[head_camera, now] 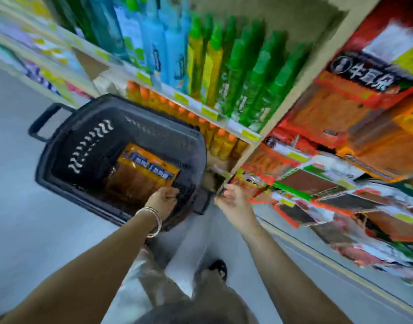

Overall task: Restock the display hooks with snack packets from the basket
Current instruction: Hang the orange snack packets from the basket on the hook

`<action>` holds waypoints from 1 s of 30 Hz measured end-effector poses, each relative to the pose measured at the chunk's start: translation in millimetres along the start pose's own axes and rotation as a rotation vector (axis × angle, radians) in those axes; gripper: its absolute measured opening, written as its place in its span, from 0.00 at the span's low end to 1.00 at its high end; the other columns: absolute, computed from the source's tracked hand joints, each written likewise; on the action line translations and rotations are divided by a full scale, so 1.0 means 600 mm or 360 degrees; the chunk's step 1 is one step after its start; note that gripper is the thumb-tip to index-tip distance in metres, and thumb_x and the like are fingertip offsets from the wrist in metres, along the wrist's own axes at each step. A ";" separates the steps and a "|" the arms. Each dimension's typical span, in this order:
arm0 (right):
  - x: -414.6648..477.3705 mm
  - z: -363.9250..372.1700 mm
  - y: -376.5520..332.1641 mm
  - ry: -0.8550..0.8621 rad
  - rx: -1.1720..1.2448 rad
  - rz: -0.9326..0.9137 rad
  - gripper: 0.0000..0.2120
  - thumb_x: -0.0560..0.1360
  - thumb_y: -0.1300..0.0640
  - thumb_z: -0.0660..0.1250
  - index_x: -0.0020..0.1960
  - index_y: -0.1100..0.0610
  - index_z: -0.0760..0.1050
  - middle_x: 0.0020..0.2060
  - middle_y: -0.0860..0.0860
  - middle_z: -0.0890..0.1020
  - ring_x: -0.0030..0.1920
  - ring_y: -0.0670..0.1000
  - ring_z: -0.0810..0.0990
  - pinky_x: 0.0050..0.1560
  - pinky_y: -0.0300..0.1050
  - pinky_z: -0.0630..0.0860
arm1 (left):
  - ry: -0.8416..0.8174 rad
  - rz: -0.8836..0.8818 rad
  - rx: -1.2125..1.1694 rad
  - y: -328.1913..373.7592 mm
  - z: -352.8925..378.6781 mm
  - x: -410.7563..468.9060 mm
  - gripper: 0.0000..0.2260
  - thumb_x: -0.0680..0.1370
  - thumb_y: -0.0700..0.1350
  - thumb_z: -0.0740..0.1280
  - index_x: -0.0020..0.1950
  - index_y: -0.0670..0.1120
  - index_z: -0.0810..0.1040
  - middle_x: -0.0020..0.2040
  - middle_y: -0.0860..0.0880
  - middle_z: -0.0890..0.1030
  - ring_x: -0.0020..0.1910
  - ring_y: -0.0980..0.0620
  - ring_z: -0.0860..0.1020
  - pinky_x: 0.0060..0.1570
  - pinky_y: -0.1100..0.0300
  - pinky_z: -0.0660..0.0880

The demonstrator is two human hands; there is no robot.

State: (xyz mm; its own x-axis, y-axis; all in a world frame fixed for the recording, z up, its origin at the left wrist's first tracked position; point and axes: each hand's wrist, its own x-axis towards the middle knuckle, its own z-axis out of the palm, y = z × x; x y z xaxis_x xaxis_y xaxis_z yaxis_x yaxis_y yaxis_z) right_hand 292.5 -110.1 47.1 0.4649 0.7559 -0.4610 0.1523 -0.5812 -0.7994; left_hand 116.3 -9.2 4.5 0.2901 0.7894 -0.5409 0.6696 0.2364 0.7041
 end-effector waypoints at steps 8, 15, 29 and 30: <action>0.135 0.250 -0.017 -0.0214 -0.0227 0.0383 0.18 0.76 0.58 0.68 0.64 0.57 0.69 0.56 0.55 0.75 0.47 0.52 0.78 0.55 0.51 0.76 | -0.0125 -0.0263 -0.0055 -0.116 -0.197 0.150 0.08 0.77 0.36 0.64 0.52 0.48 0.75 0.47 0.51 0.78 0.50 0.50 0.76 0.41 0.72 0.70; 0.273 0.411 0.036 -0.0319 -0.0385 0.0662 0.20 0.76 0.54 0.67 0.65 0.56 0.68 0.54 0.53 0.75 0.49 0.51 0.75 0.44 0.41 0.68 | -0.0265 -0.0342 0.0198 -0.215 -0.277 0.307 0.07 0.77 0.33 0.62 0.50 0.36 0.79 0.48 0.45 0.78 0.53 0.44 0.76 0.52 0.62 0.71; 0.437 0.617 0.215 0.0060 0.0139 0.1572 0.56 0.61 0.40 0.78 0.74 0.59 0.49 0.72 0.59 0.61 0.69 0.60 0.65 0.66 0.52 0.67 | -0.0481 -0.0726 0.0064 -0.334 -0.226 0.451 0.05 0.76 0.45 0.63 0.47 0.51 0.79 0.53 0.43 0.81 0.54 0.43 0.78 0.59 0.50 0.74; 0.445 0.629 0.212 0.0076 0.0163 0.1653 0.57 0.59 0.38 0.78 0.73 0.58 0.48 0.71 0.59 0.62 0.68 0.61 0.66 0.65 0.53 0.68 | -0.0463 -0.0749 0.0016 -0.338 -0.227 0.455 0.05 0.76 0.45 0.63 0.45 0.52 0.78 0.53 0.44 0.81 0.55 0.44 0.79 0.60 0.49 0.74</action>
State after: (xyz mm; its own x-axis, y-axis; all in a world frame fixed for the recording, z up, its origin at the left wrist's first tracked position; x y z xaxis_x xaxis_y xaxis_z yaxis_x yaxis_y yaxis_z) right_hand 106.9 131.3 -323.1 0.3589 -0.1152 -0.9262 -0.4158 -0.9082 -0.0482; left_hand -33.6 235.6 -223.2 0.1339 0.4106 -0.9019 0.7785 0.5196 0.3521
